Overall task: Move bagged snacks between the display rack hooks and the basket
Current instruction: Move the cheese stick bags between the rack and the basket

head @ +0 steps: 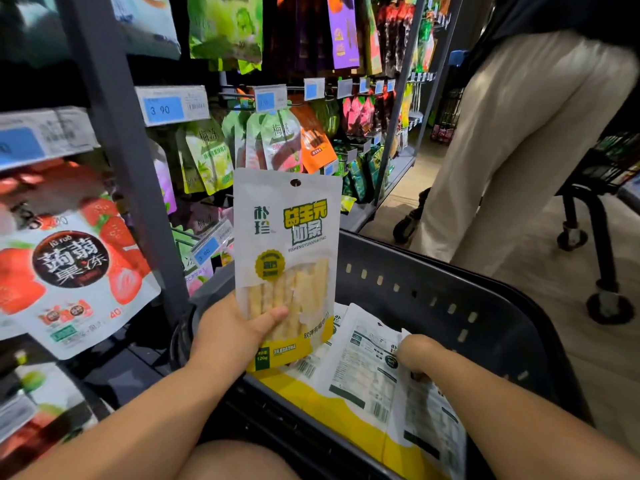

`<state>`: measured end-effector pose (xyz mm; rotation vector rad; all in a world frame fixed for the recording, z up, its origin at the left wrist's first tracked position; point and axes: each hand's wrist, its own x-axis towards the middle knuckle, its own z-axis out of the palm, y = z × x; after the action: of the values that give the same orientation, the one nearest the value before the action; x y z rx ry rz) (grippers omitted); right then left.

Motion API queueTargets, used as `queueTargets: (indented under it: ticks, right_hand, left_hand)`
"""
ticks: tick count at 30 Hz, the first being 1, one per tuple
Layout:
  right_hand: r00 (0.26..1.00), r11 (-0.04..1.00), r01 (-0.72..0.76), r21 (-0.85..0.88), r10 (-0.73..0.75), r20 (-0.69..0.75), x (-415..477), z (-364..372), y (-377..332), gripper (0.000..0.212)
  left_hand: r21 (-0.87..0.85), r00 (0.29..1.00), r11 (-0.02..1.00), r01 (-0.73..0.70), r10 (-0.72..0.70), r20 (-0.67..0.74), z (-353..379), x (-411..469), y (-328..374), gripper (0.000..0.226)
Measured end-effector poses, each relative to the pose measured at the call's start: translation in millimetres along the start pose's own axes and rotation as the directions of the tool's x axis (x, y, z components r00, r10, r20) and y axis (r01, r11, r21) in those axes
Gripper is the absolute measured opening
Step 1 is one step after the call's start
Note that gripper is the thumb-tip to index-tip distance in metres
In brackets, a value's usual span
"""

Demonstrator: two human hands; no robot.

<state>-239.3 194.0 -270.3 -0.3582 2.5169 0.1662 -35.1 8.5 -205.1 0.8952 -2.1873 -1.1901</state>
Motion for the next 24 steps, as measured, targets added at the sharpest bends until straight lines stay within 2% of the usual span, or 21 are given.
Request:
queueTargets:
  ticks: [1, 4, 6, 10, 13, 19, 24]
  right_hand:
    - [1.0, 1.0, 0.018, -0.008, -0.018, 0.012, -3.5, -3.6, -2.0, 0.039]
    - [0.997, 0.979, 0.058, 0.196, -0.046, -0.064, -4.4, -13.2, -7.0, 0.036]
    - [0.974, 0.945, 0.197, 0.261, -0.159, -0.159, -5.4, -18.3, -10.7, 0.035]
    - [0.949, 0.862, 0.286, 0.418, -0.194, -0.25, -20.8, -33.8, -18.9, 0.022]
    - [0.918, 0.787, 0.372, 0.492, -0.232, -0.322, -29.3, -41.2, -21.3, 0.024]
    - [0.799, 0.666, 0.562, 0.49, -0.284, -0.53, -40.3, -56.3, -9.0, 0.036]
    - [0.644, 0.518, 0.715, 0.47, -0.224, -0.732, -75.7, -82.7, 4.7, 0.029]
  left_hand:
    - [0.005, 1.0, 1.0, 0.002, -0.002, 0.002, -0.1, 0.6, -0.5, 0.023]
    - [0.03, 1.0, 1.0, 0.001, -0.001, -0.01, 0.7, 3.1, -2.6, 0.023]
    - [0.028, 1.0, 0.999, 0.022, -0.021, -0.015, 1.5, 2.9, -3.0, 0.024]
    - [0.002, 0.999, 0.999, 0.045, -0.045, -0.01, 2.0, 1.9, -3.0, 0.024]
    - [0.006, 0.999, 0.999, 0.05, -0.05, -0.006, 0.6, 1.6, -2.4, 0.025]
    - [-0.121, 0.998, 0.992, 0.04, -0.045, -0.038, 0.3, -2.5, -0.6, 0.025]
    - [-0.115, 0.978, 0.993, 0.013, -0.036, -0.206, -7.0, 0.1, 5.6, 0.017]
